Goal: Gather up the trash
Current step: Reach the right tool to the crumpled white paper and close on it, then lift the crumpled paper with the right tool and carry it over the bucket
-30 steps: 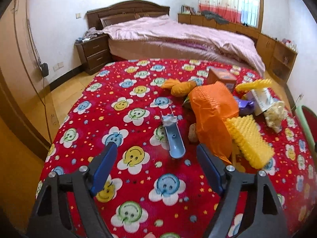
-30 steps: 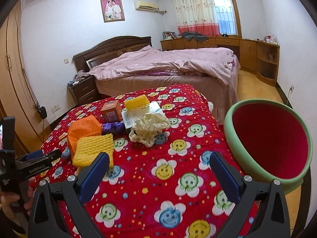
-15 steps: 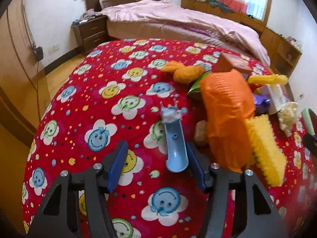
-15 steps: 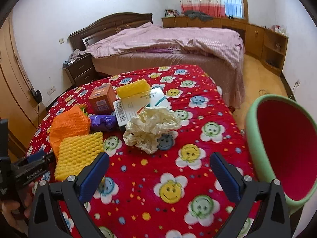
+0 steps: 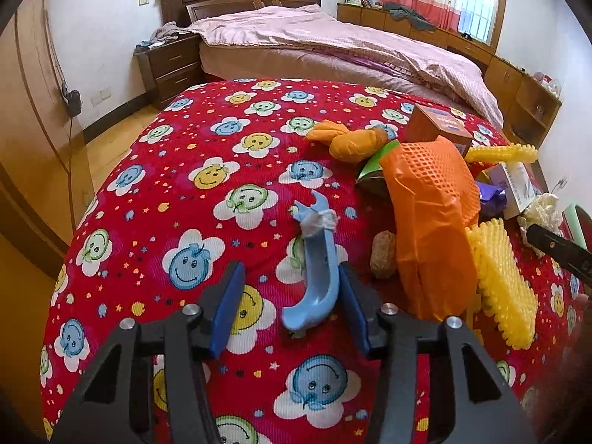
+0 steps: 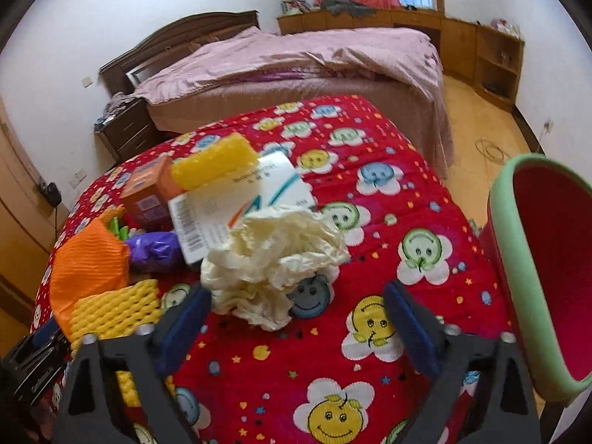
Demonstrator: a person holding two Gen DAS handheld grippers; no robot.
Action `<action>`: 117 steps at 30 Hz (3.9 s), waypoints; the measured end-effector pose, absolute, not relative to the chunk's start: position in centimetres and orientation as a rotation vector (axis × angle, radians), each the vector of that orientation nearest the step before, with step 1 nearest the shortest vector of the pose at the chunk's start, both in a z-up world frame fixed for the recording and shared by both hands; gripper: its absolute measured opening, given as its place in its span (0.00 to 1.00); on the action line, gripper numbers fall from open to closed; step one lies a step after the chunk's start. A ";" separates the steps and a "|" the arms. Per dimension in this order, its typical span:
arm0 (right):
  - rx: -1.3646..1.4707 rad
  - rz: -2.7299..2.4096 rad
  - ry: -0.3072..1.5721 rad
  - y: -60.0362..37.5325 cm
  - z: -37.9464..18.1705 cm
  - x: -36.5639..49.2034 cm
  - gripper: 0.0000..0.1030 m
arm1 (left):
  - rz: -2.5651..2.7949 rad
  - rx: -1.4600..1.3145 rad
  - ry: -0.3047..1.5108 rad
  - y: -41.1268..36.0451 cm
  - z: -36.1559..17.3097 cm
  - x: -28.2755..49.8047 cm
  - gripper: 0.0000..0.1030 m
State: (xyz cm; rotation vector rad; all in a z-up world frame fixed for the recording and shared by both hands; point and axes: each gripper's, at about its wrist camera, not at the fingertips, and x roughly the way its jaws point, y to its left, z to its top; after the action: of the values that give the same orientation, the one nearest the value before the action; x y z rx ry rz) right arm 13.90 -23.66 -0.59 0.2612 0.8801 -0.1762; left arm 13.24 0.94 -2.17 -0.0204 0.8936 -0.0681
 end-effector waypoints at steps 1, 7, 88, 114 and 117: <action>0.253 -0.191 0.875 -23.6 -0.5 13.8 0.81 | -0.064 -0.025 0.892 1.1 -2.1 13.2 0.41; 0.269 -0.248 0.860 -24.5 -0.4 13.2 0.45 | -0.097 -0.063 0.885 2.0 -2.0 13.2 0.17; 0.334 -0.107 0.895 -26.6 0.1 14.6 0.53 | -0.317 -0.053 0.797 -7.7 4.6 15.8 0.16; 0.387 -0.222 0.728 -32.4 6.6 3.7 0.13 | -0.538 0.041 0.775 -15.9 8.3 11.3 0.16; 0.400 -0.255 0.712 -33.9 7.1 1.9 0.13 | -0.578 0.064 0.769 -17.8 8.6 10.5 0.16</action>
State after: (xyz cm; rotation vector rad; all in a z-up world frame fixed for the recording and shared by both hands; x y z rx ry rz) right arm 1.87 -33.90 7.05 0.4005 0.7116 -0.2546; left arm 10.50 -17.77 8.60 0.0645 0.7691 -0.5776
